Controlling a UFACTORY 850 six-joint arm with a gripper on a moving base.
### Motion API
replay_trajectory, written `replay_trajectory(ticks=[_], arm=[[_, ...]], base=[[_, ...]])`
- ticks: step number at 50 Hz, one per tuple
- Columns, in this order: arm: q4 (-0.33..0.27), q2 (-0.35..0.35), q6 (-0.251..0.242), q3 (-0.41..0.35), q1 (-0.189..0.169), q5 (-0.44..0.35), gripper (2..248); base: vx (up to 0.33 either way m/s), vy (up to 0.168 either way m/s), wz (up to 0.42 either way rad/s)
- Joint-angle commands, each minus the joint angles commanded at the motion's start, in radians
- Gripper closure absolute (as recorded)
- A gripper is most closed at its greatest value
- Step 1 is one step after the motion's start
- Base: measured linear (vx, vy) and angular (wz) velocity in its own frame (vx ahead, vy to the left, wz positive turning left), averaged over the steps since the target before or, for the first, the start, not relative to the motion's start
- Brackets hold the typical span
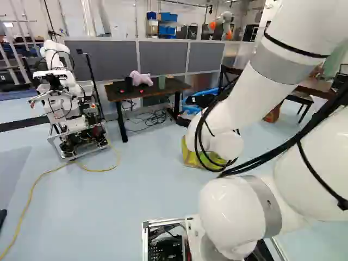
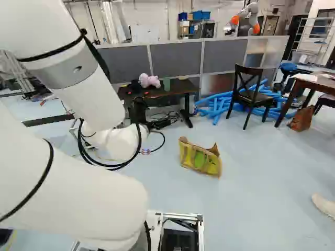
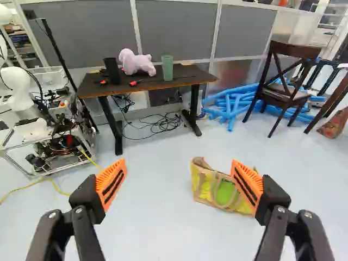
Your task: Pick up the bag on the ground and place it on the table
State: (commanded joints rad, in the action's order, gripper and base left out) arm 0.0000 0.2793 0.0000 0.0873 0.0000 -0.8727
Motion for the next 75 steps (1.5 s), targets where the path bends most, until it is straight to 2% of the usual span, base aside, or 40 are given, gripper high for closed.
replay_trajectory(ticks=[75], arm=[[0.0, 0.0, 0.0, 0.0, 0.0, 0.0, 3]], base=[[0.007, 0.001, 0.006]])
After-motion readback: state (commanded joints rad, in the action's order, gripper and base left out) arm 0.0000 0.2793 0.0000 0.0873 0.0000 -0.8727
